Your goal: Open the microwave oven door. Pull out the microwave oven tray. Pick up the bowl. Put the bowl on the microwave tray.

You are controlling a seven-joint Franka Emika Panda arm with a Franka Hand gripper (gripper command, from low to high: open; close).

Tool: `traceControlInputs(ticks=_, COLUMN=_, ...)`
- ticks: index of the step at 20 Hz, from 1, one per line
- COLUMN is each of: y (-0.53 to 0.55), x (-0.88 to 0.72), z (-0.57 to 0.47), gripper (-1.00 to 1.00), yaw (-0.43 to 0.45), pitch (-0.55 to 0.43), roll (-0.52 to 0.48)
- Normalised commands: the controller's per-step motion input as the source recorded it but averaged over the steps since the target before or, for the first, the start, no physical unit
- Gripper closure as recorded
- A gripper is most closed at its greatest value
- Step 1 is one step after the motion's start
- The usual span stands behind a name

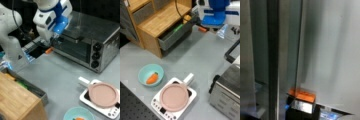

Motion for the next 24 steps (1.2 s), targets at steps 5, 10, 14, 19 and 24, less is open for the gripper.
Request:
traceControlInputs(ticks=5, y=0.50, x=-0.16, z=-0.11, gripper=-1.00, yaw=-0.146, pitch=-0.144, roll=0.094)
traceControlInputs(ticks=10, y=0.25, x=-0.12, z=-0.12, gripper=-1.00, yaw=-0.178, pitch=-0.123, roll=0.117)
traceControlInputs(ticks=14, y=0.06, x=-0.12, z=-0.15, gripper=-1.00, yaw=-0.168, pitch=-0.099, roll=0.163)
traceControlInputs(ticks=19, y=0.07, x=-0.12, z=-0.18, gripper=-1.00, yaw=-0.165, pitch=-0.108, roll=0.194)
traceControlInputs(ticks=24, y=0.09, x=-0.13, z=-0.15, gripper=-1.00, yaw=-0.139, pitch=-0.123, roll=0.193)
